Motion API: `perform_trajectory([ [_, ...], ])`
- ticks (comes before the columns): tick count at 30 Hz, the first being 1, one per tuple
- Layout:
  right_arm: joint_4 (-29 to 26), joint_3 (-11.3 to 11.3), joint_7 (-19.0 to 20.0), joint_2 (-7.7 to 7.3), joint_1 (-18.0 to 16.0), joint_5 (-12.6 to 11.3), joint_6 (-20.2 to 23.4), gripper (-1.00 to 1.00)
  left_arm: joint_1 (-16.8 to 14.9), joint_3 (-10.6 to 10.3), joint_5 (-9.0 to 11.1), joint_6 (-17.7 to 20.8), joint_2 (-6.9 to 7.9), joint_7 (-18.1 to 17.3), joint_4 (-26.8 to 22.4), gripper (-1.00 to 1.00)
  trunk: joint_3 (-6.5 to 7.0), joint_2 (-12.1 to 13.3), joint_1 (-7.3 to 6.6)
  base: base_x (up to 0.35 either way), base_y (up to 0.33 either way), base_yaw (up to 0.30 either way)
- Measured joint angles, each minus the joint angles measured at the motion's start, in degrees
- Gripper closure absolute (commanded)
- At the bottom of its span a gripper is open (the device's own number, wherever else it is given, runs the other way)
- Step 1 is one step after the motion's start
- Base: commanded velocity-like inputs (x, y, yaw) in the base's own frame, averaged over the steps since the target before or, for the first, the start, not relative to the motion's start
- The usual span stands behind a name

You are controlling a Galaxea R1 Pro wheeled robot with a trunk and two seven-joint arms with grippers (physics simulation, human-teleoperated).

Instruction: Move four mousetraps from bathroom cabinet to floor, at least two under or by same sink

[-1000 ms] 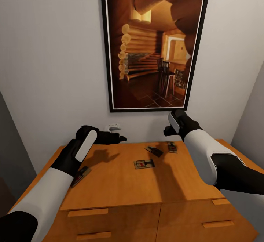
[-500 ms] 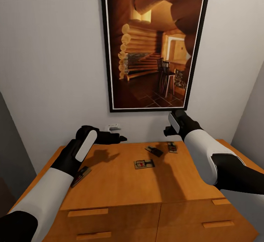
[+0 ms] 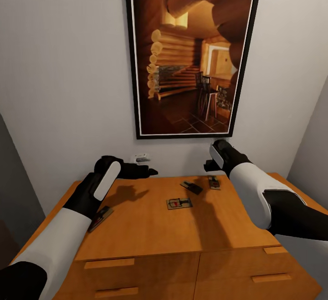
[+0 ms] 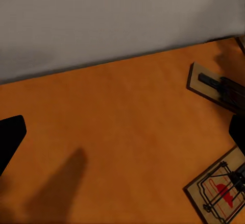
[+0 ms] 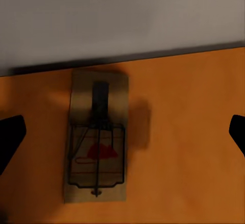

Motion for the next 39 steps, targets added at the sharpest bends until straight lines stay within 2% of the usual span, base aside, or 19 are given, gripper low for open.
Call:
perform_trajectory([
  [4,2.1,0.0,0.0,-0.19,0.0,0.0,-2.1,-1.00,0.0,0.0,0.0,0.0,0.00,0.0,0.0,-1.00,0.00,0.0,0.00,0.000,0.000,0.000],
  [11,3.3,0.0,0.1,-0.24,0.0,-0.1,-3.3,-1.00,0.0,0.0,0.0,0.0,-0.06,0.0,0.1,-1.00,0.00,0.0,0.00,0.000,0.000,0.000],
  [39,3.8,-0.1,0.2,-0.07,0.0,-0.3,-3.6,-1.00,0.0,0.0,0.0,0.0,-0.02,0.0,0.1,-1.00,0.00,0.0,0.00,-0.003,0.000,0.000],
])
